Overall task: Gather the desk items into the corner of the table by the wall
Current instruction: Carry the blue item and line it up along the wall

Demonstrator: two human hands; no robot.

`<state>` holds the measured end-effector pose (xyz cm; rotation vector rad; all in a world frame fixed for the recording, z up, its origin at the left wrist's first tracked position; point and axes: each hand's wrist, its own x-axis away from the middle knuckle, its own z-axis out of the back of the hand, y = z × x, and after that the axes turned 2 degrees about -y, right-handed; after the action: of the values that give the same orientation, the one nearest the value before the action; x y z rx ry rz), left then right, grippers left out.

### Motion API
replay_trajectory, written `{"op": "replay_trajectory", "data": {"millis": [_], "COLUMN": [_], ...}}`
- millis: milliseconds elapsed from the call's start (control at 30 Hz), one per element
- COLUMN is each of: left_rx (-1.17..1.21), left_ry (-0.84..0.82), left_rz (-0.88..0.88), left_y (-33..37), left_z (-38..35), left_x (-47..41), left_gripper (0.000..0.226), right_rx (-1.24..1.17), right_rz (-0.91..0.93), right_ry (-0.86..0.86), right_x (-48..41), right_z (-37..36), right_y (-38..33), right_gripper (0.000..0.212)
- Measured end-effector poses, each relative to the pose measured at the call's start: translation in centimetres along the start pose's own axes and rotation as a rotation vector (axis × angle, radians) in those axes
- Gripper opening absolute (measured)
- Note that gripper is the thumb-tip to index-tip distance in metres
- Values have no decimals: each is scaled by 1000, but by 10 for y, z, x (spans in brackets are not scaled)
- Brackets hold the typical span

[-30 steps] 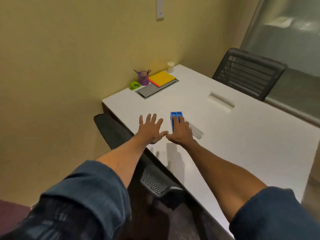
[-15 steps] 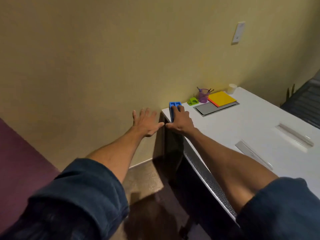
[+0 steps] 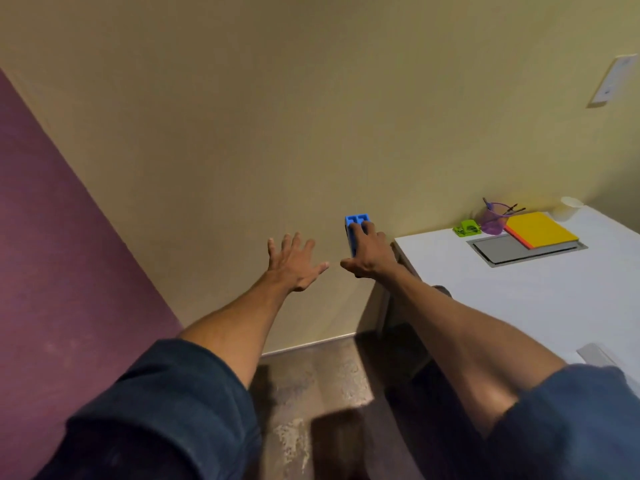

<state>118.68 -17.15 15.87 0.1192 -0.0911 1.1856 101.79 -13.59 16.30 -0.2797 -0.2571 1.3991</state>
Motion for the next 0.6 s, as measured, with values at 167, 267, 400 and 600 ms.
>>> {"op": "replay_trajectory", "data": {"millis": [167, 267, 400, 600], "left_rx": [-26, -34, -38, -50], "left_ry": [-45, -35, -78, -132], "left_rz": [-17, -57, -159, -307], "left_y": [-1, 14, 60, 125], "left_z": [-10, -12, -17, -26], "left_x": [-36, -77, -157, -227], "left_gripper": [73, 74, 74, 73], "right_rx": [17, -4, -39, -76], "right_rz": [-28, -72, -194, -358], "right_ry": [-13, -1, 1, 2], "right_x": [-38, -67, -121, -147], "right_z": [-9, -7, -3, 4], "right_y": [10, 31, 88, 166], "right_gripper": [73, 72, 71, 71]}}
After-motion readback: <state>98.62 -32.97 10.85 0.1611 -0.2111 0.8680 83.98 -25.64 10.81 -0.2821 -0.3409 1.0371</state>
